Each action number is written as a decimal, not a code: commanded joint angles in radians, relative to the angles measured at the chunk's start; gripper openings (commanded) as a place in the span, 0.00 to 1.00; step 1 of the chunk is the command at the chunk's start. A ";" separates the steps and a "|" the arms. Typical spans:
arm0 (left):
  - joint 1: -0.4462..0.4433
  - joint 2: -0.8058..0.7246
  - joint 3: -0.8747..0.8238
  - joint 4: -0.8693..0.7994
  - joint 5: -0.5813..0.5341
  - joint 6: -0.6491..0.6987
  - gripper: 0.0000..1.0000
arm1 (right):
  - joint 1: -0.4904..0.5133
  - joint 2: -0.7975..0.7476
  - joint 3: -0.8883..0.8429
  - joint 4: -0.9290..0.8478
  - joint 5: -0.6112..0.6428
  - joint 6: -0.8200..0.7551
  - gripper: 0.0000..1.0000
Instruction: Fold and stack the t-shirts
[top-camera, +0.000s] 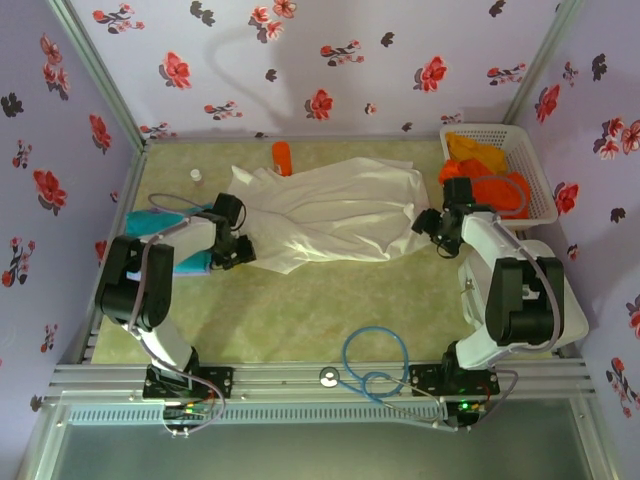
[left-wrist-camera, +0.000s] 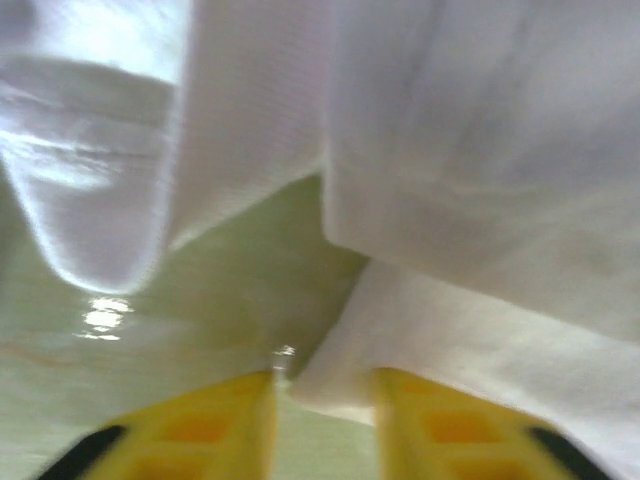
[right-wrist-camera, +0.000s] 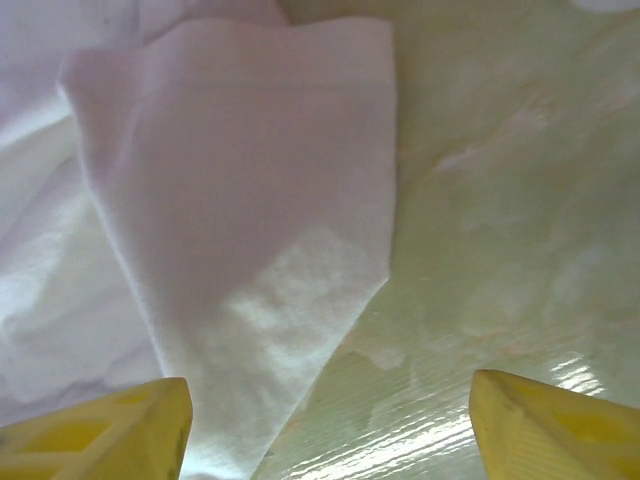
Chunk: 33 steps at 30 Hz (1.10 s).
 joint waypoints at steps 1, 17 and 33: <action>-0.016 0.040 0.010 0.075 0.032 0.011 0.19 | -0.021 -0.044 -0.018 0.004 0.066 0.044 0.71; -0.143 -0.495 -0.153 -0.284 -0.022 -0.106 0.00 | -0.028 0.025 0.005 -0.002 0.120 0.036 0.55; -0.226 -0.725 -0.255 -0.438 -0.064 -0.248 0.00 | -0.025 0.113 0.036 0.009 0.122 0.017 0.42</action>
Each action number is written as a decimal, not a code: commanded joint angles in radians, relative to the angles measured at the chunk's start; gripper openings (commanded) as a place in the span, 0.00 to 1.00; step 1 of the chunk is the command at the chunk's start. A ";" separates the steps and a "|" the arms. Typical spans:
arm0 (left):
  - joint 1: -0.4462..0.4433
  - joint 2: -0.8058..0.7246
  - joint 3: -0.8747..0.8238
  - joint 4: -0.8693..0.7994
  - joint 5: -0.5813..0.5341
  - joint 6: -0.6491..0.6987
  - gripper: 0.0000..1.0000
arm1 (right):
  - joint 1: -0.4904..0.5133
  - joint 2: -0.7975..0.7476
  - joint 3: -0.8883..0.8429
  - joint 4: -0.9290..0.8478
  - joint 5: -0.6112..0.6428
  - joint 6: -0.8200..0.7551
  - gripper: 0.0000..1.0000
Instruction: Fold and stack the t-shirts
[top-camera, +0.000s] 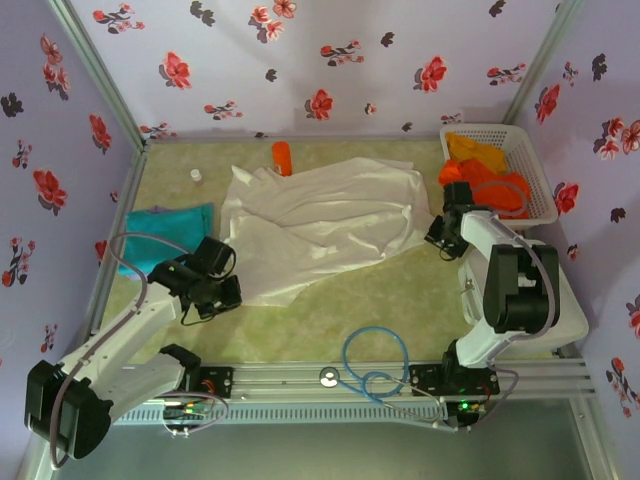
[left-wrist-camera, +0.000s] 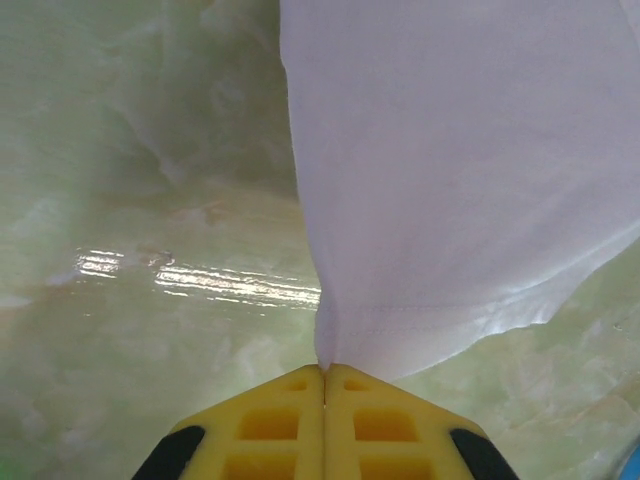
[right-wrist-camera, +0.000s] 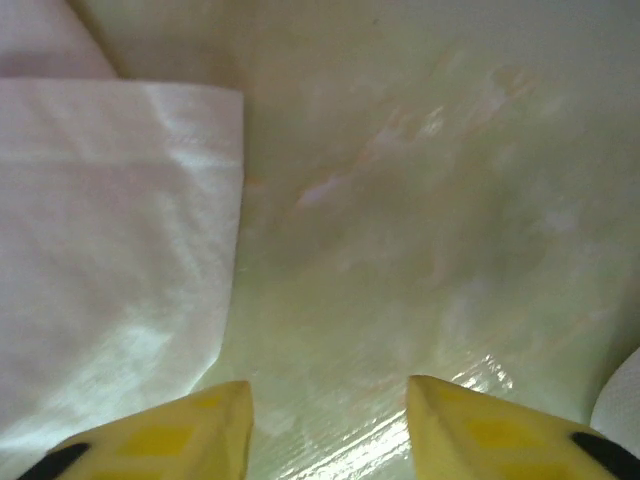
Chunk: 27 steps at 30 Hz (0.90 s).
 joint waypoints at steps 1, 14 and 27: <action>-0.005 0.002 0.012 -0.055 -0.043 -0.019 0.00 | -0.002 0.022 0.040 0.015 0.008 0.007 0.43; -0.004 0.050 0.000 0.044 -0.034 -0.008 0.00 | 0.038 0.167 0.114 0.077 0.005 0.053 0.47; -0.003 0.079 0.015 0.071 -0.038 0.016 0.00 | 0.110 0.082 0.136 -0.008 0.199 -0.024 0.44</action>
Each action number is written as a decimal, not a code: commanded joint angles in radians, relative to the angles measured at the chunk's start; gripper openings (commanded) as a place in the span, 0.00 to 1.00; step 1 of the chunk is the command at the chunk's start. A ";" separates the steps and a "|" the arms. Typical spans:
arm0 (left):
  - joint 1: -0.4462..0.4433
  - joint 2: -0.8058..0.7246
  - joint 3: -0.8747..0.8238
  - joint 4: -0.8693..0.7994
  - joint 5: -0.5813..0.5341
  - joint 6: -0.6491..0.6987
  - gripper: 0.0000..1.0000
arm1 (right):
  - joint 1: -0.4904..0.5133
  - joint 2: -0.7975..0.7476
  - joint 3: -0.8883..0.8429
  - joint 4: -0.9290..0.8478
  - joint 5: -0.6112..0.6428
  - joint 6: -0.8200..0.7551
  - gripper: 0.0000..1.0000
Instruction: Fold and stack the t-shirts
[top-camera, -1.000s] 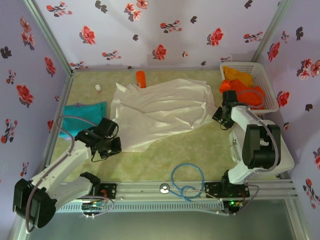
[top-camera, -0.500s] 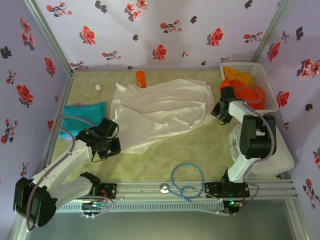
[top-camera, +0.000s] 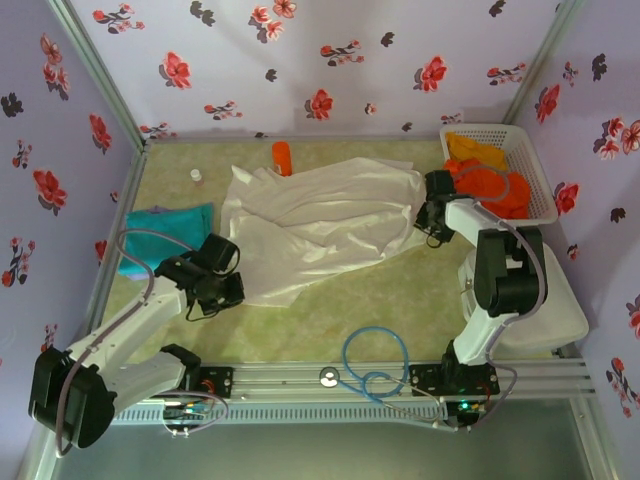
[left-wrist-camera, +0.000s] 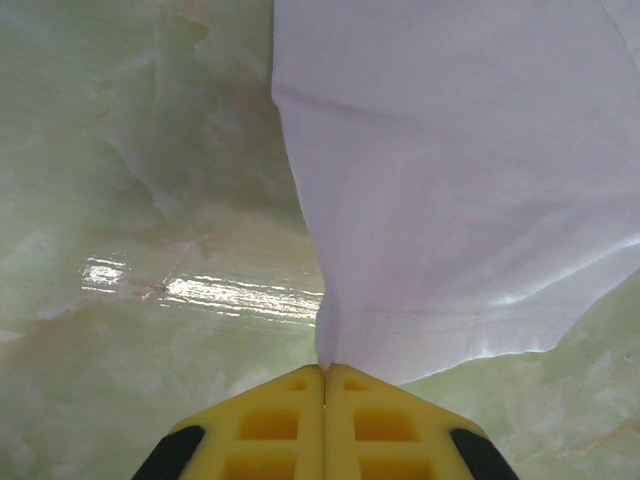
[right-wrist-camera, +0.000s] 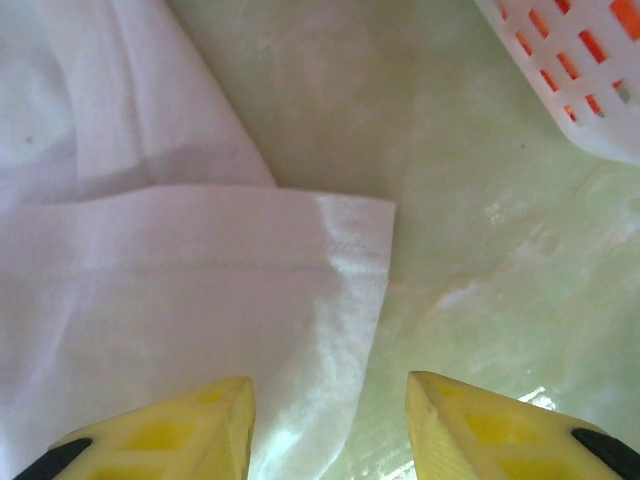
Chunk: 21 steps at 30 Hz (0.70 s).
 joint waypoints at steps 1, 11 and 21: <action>-0.002 0.014 0.014 0.013 -0.017 0.014 0.00 | 0.008 -0.034 0.016 -0.066 0.088 -0.032 0.44; -0.003 0.012 0.008 0.019 -0.018 0.026 0.00 | 0.017 0.040 -0.014 -0.036 0.039 -0.015 0.37; 0.004 -0.019 0.003 0.004 -0.020 0.021 0.00 | 0.029 0.080 -0.017 -0.037 -0.005 -0.013 0.27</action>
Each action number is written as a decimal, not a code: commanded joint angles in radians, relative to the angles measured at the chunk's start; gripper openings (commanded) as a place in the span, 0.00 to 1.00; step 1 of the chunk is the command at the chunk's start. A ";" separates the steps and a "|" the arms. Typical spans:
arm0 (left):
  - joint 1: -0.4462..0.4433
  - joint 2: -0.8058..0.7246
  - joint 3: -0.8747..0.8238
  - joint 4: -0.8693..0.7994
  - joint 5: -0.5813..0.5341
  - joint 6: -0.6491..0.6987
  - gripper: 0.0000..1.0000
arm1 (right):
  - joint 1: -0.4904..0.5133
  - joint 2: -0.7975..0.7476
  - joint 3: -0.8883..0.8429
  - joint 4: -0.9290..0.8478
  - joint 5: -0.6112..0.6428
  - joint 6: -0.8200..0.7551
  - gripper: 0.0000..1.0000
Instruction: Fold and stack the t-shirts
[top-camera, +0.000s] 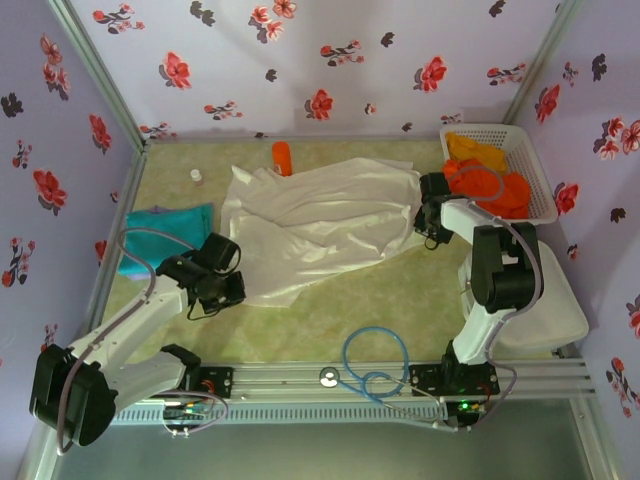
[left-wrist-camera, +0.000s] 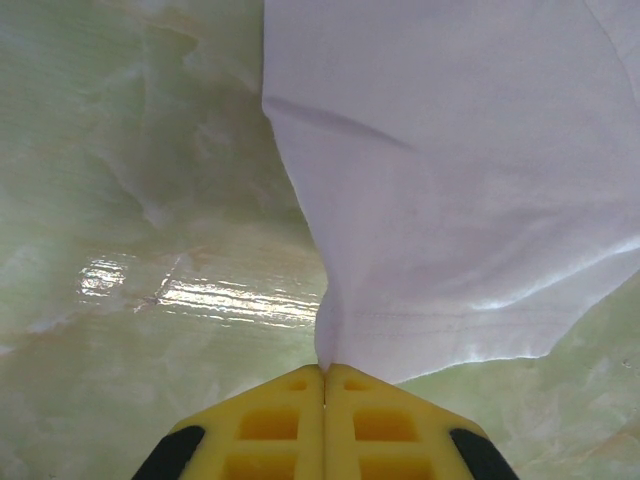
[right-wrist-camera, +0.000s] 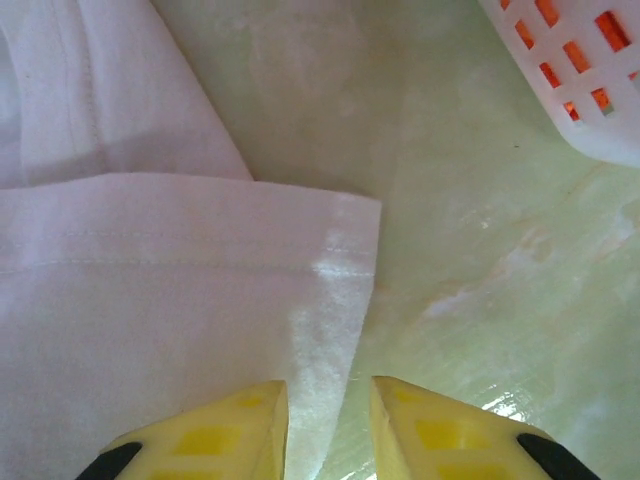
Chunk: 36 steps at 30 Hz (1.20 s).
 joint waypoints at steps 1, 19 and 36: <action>0.004 -0.029 0.002 -0.014 -0.021 0.013 0.00 | 0.014 0.036 -0.024 -0.043 -0.046 0.000 0.27; 0.013 -0.034 0.002 -0.010 -0.023 0.028 0.00 | 0.079 -0.042 -0.090 -0.066 -0.004 0.007 0.34; 0.039 -0.069 0.030 -0.069 -0.028 0.042 0.00 | 0.079 -0.114 -0.113 -0.145 -0.014 0.010 0.00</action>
